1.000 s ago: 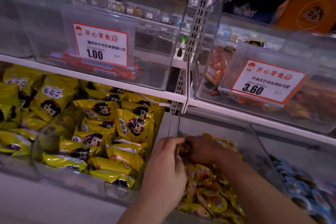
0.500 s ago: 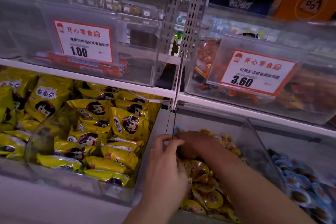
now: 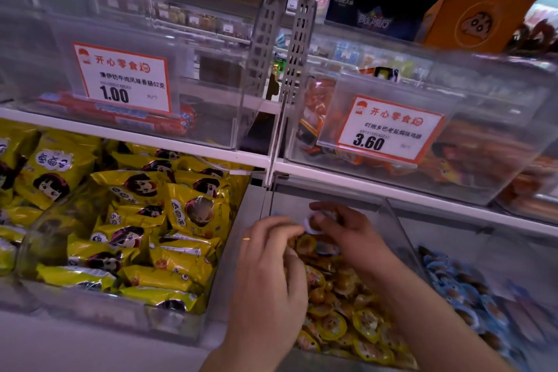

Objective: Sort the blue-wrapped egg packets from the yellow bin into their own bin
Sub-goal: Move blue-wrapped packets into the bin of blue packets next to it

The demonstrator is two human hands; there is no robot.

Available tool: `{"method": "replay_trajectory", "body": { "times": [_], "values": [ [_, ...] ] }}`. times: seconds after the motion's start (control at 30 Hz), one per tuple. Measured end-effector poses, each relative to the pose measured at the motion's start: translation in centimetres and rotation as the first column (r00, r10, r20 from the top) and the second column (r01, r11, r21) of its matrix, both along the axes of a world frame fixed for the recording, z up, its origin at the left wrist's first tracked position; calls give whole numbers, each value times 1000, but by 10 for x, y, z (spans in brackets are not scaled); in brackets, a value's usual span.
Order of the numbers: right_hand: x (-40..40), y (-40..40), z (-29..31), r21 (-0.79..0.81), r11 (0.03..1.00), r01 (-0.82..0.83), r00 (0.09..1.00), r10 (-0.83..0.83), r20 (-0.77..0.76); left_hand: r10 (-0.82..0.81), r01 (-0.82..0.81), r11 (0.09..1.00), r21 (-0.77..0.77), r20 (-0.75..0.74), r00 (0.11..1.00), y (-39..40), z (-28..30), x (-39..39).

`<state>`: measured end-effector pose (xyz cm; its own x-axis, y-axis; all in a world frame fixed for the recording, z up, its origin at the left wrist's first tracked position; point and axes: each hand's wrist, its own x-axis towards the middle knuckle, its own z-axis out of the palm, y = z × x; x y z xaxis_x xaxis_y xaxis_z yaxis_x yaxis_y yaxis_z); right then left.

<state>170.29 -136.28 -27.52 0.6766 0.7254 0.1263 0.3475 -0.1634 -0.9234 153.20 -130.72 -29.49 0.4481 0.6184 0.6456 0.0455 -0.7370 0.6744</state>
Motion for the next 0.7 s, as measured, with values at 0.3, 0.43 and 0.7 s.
{"method": "replay_trajectory", "body": {
  "times": [0.3,0.43,0.7],
  "values": [
    [-56,-66,-7,-251,966,-57,855,177,488,-134,466,-160,-870,487,863,-40,13,38],
    [-45,-68,-7,-482,861,-159,854,365,370,-3,400,-47,-915,400,916,-32,6,37],
    [40,-19,-19,-463,880,104,806,199,558,24,348,58,-936,350,936,-23,7,32]
  ]
}}
